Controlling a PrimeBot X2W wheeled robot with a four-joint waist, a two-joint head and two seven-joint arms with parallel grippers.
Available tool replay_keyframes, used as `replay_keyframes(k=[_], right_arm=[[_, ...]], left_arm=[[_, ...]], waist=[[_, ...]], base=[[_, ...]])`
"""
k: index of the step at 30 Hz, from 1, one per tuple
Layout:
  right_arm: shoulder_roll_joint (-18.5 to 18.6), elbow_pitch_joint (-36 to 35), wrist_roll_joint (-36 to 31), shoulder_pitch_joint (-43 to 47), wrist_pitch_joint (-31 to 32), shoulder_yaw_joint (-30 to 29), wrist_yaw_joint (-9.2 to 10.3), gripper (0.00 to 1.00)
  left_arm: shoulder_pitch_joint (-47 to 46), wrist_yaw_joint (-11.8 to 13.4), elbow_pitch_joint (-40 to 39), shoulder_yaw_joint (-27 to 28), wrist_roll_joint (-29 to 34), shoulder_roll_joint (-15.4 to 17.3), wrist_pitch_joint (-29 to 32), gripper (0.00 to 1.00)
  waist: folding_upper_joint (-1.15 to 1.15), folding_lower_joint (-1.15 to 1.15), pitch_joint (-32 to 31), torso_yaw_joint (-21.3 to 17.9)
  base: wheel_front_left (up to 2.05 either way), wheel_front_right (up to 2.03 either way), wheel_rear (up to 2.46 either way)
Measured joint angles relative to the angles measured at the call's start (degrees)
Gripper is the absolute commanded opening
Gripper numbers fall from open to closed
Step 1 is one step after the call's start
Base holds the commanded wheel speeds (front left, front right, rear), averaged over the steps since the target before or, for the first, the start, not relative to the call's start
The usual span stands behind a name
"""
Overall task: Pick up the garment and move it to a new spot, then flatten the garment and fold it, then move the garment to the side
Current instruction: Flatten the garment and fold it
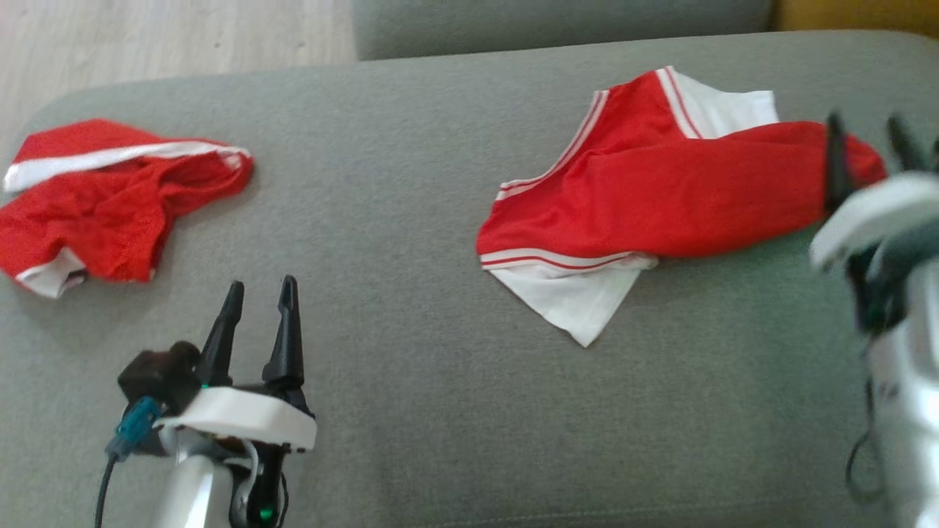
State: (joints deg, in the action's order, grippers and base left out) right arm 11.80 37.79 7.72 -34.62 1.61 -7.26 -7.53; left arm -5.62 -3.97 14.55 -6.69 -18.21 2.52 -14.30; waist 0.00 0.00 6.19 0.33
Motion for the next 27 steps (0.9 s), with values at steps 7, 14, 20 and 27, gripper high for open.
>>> replay_keyframes(k=[7, 14, 20, 27], right_arm=[[-1.3, -9.7, 6.2, 10.7, -2.5, 4.2, 0.0, 1.0], [-2.3, -15.8, 9.5, 12.4, -4.7, 5.7, 0.0, 1.0], [-4.5, -18.6, 10.8, 13.0, -6.1, 7.7, 0.0, 1.0], [-5.8, -19.3, 12.0, 12.7, -7.7, 9.4, 0.0, 1.0]], left_arm=[[0.1, -1.3, 0.3, -1.7, 0.3, 1.3, 0.9, 1.0], [-12.7, -3.2, 0.8, -11.4, -7.7, 6.6, 21.2, 1.0], [-27.8, -3.2, 2.8, -22.6, -24.3, 14.4, 39.8, 1.0], [-38.0, -3.2, 9.1, -31.0, -31.9, 19.3, 44.7, 1.0]], waist=[[0.0, 0.0, -0.9, -2.7], [0.0, 0.0, 0.3, -4.7], [0.0, 0.0, 3.5, -7.7], [0.0, 0.01, 8.3, -12.8]], base=[[0.0, 0.0, 0.0], [0.0, 0.0, 0.0], [0.0, 0.0, 0.0], [0.0, 0.0, 0.0]])
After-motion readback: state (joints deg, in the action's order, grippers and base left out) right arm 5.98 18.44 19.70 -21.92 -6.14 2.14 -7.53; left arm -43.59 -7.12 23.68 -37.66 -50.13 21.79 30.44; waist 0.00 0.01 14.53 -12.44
